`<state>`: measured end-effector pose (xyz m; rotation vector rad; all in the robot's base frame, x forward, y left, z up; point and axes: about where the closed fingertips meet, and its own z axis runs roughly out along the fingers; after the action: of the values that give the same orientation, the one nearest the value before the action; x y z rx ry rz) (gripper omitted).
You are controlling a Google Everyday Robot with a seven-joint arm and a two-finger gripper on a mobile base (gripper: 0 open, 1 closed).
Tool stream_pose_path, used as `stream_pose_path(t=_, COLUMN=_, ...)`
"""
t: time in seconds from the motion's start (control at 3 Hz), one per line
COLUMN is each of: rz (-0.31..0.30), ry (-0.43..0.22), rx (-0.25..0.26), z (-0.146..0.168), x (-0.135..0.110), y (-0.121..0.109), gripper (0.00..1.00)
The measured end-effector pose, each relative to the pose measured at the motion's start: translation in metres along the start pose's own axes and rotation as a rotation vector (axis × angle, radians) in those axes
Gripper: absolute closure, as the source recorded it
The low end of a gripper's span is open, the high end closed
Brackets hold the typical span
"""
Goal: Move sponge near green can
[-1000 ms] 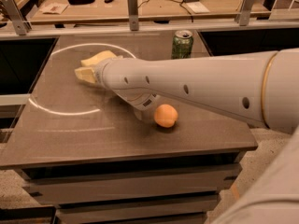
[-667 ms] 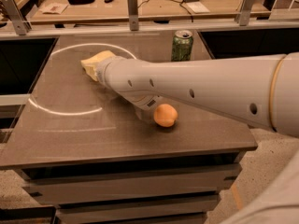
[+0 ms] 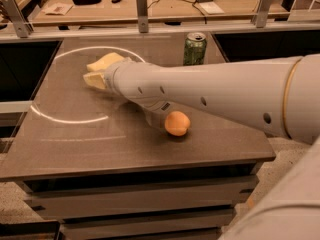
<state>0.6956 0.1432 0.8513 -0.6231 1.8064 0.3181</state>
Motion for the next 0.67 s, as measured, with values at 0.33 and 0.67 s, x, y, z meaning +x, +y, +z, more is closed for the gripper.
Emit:
stream_pose_path(t=0.33, rz=-0.033, ry=0.013, rx=-0.016, z=0.0018, x=0.0031, y=0.0010, gripper=0.00)
stream_pose_path(t=0.67, rz=-0.044, ry=0.027, rx=-0.027, z=0.0043, x=0.0067, y=0.0027, gripper=0.00)
